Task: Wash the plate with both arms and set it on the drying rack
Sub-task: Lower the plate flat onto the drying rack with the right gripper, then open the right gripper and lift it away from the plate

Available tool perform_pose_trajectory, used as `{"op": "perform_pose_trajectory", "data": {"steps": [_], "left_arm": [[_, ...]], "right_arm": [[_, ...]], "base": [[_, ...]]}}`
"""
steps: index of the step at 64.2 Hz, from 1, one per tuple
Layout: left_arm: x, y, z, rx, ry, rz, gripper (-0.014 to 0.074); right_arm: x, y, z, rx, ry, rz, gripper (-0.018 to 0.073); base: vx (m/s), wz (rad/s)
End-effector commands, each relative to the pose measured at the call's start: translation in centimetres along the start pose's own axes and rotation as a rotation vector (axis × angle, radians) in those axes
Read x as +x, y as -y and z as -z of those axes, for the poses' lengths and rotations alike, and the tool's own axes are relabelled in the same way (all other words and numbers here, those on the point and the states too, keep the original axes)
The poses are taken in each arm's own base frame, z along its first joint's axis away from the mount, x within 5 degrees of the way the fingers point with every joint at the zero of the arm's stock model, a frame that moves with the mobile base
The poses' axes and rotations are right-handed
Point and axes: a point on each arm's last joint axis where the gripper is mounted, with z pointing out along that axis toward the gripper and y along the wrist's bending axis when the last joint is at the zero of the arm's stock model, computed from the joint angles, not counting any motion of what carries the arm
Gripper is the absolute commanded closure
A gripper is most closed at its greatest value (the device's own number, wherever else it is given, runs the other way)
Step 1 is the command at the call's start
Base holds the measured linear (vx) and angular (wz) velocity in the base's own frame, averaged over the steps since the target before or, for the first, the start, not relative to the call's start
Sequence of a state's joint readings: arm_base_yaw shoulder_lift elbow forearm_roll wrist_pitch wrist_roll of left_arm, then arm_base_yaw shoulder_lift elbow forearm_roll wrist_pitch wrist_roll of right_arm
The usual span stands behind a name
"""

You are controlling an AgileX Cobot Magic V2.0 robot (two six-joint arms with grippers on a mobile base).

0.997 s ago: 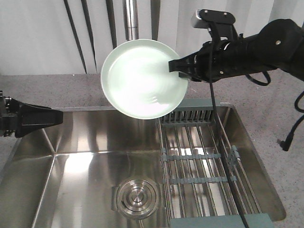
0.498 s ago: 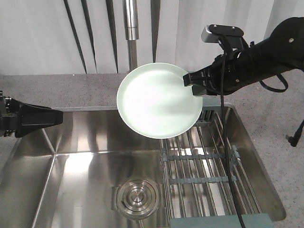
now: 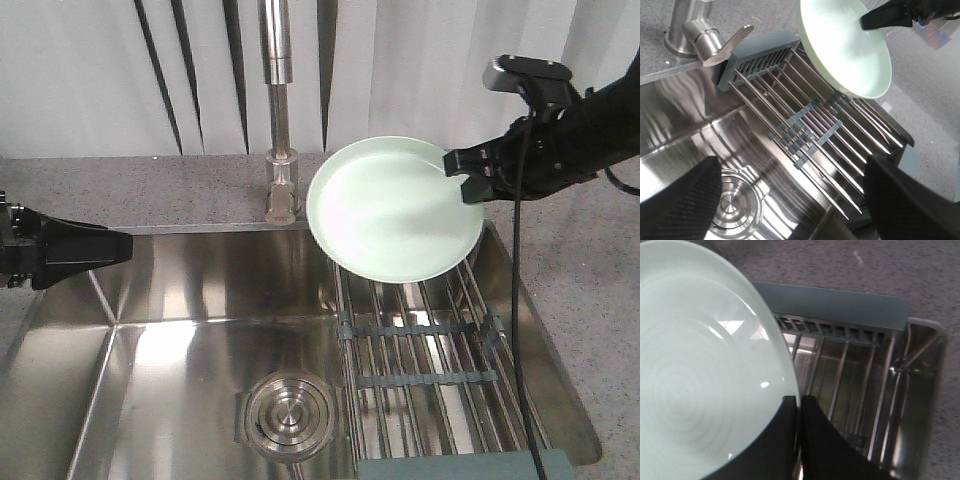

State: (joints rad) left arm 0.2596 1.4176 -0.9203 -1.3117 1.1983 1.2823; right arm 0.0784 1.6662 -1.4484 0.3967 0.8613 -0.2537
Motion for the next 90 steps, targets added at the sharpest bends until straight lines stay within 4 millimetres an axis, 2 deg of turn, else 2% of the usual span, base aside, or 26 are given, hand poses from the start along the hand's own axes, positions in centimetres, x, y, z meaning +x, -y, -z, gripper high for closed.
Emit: {"op": "perform_pose_trajectory", "data": {"steps": [1,11,24,49,61,83,90], "left_arm": [[-1.2,1.5,0.6,0.061,0.071,-0.021,0.0045],[-1.2,1.5,0.6,0.061,0.071,-0.021,0.0045],[-1.2,1.5,0.6,0.061,0.071,-0.021,0.0045],[-1.2,1.5,0.6,0.061,0.071,-0.021,0.0045],[-1.2,1.5,0.6,0.061,0.071,-0.021,0.0045],[-1.2,1.5,0.6,0.061,0.071,-0.021,0.0045],[-1.2,1.5,0.6,0.061,0.071,-0.021,0.0045]], "right_arm": [[-1.5,0.5,2.9,0.019,0.131,-0.015,0.0552],[-1.5,0.6,2.2,0.02,0.112,-0.002,0.0547],[-0.1,1.4,-1.0,-0.004,-0.065,-0.013,0.0545],[1.2,3.1,-5.3,0.02,-0.209,-0.014,0.0535],[1.6,3.8,-6.1,0.062,-0.248,0.009,0.0487],[1.3,4.2,-6.1,0.104,-0.221,0.023,0.0272],[1.2,4.2,-5.7,0.121,-0.215,0.041,0.0239]], "base": [[0.0,0.0],[0.0,0.0],[0.0,0.0],[0.0,0.0],[0.0,0.0],[0.0,0.0],[0.0,0.0]]}}
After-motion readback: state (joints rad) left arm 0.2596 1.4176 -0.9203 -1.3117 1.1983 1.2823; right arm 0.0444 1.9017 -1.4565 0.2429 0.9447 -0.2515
